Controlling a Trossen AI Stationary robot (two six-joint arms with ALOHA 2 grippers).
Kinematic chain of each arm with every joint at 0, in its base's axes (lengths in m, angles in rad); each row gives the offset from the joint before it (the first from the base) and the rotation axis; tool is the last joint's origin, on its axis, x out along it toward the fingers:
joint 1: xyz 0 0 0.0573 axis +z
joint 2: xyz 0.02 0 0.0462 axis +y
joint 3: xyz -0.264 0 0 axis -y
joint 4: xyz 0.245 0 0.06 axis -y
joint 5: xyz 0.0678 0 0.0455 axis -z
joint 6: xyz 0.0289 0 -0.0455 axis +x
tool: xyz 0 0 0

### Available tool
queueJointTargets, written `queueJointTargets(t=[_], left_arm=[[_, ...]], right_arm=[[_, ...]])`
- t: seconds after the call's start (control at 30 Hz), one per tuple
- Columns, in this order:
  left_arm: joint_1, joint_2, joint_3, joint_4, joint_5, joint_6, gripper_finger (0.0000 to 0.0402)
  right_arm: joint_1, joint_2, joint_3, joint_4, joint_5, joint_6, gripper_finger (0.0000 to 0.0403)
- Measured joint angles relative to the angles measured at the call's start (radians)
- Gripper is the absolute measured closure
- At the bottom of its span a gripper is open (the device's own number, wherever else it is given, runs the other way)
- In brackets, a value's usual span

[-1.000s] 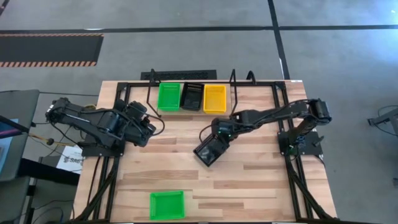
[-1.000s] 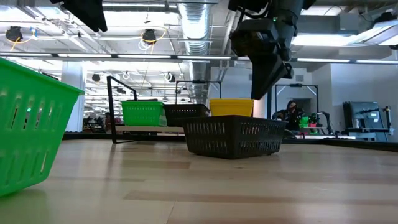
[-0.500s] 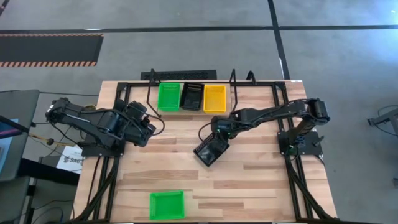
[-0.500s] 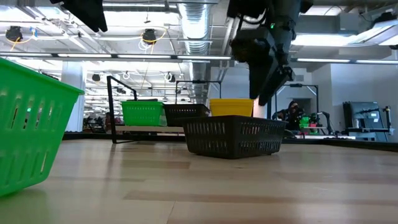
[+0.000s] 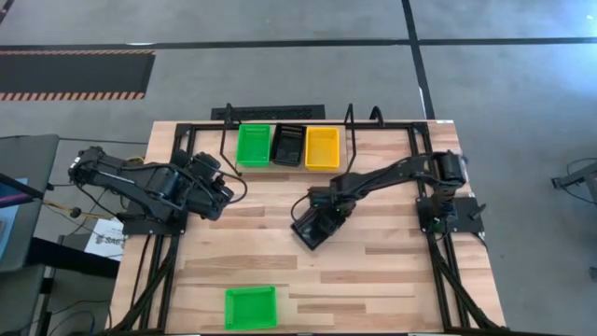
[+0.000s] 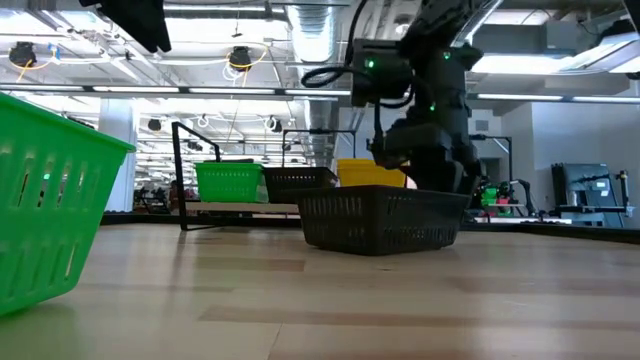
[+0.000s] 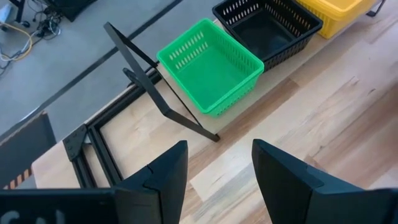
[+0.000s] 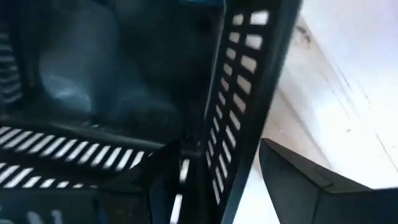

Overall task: Stack baskets on shelf by color
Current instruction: Stack the black basket on top of the black basket on the shelf

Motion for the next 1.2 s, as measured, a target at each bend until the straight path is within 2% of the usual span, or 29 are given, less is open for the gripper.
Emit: queueJointTargets(t=[0.13,0.5,0.6,0.73,0.77,0.97,1.07,1.2], left_arm=[[0.0,0.0,0.0,0.0,0.006,0.0,0.0233],[0.0,0.0,0.0,0.004,0.025,0.0,0.0233],[0.0,0.0,0.0,0.008,0.025,0.0,0.0233],[0.0,0.0,0.0,0.028,0.025,0.012,0.0233],[0.0,0.0,0.0,0.031,0.026,0.017,0.0233],[0.0,0.0,0.0,0.049,0.026,0.038,0.0233],[0.0,0.0,0.0,0.049,0.033,0.038,0.0233],[0.0,0.0,0.0,0.049,0.053,0.05,0.0233]], right_arm=[[0.001,0.038,0.002,0.006,-0.052,-0.003,0.0182],[0.001,0.05,0.004,0.007,-0.066,-0.007,0.0211],[-0.001,0.051,0.003,0.008,-0.078,0.005,0.0262],[0.0,0.053,0.013,0.022,-0.104,0.049,0.0374],[0.002,0.055,0.026,0.028,-0.111,0.048,0.0386],[0.043,0.058,0.188,0.052,-0.067,0.005,0.0398],[0.065,0.056,0.342,0.034,-0.043,-0.078,0.04],[0.066,0.056,0.61,-0.153,0.049,-0.226,0.04]])
